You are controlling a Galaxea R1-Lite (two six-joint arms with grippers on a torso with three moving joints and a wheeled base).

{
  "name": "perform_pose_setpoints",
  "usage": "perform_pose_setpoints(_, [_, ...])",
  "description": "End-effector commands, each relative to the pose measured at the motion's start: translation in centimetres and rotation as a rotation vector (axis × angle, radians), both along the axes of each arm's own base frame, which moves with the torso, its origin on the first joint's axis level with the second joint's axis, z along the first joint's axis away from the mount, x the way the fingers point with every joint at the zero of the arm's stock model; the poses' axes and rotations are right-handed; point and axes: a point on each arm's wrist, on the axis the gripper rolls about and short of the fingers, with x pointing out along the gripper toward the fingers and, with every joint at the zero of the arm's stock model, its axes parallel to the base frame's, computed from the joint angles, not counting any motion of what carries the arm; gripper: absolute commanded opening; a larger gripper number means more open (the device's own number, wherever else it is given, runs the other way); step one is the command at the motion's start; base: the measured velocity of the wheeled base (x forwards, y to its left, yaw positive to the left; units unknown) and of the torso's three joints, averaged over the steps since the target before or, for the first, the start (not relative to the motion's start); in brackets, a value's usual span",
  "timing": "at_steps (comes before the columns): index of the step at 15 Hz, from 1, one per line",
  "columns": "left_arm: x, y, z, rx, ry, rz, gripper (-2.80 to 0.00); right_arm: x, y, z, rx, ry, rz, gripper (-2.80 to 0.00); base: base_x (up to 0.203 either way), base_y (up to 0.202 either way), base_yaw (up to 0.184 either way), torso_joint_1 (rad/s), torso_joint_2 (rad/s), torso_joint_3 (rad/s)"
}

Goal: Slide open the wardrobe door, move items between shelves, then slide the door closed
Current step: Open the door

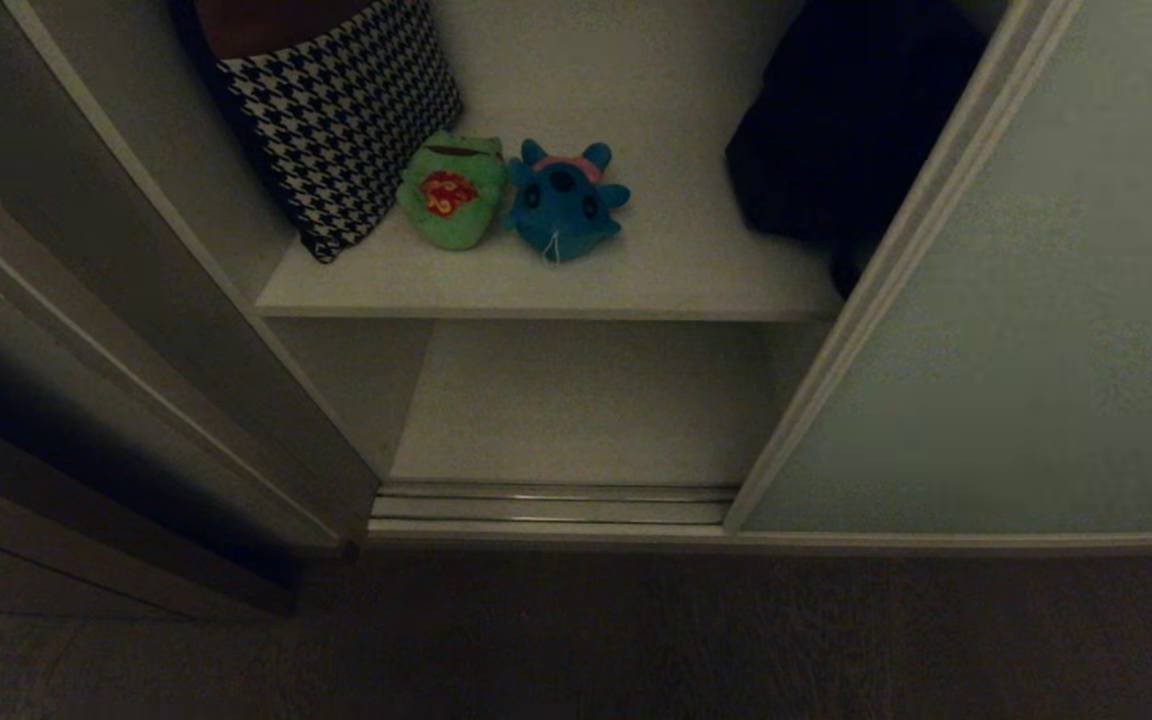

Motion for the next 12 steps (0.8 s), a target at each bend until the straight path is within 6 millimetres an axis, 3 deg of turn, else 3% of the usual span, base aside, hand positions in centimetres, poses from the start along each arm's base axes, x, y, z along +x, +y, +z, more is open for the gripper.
perform_pose_setpoints(1, [-0.5,0.0,-1.6,0.037,-0.014,-0.007,-2.8,0.0,0.0,0.0,-0.001,0.0,0.001,-2.8,0.0,0.0,0.0,0.0,0.0,0.0])
perform_pose_setpoints(5, [-2.1,0.0,-4.1,0.046,-0.026,-0.017,-2.8,0.0,0.0,0.0,-0.001,0.0,0.0,-2.8,0.0,0.0,0.0,0.0,0.0,0.0])
perform_pose_setpoints(12, [-2.1,0.0,-4.2,-0.021,-0.019,-0.009,-2.8,0.0,0.0,0.0,0.0,0.0,0.002,-2.8,0.0,0.0,0.0,0.0,0.0,0.0])
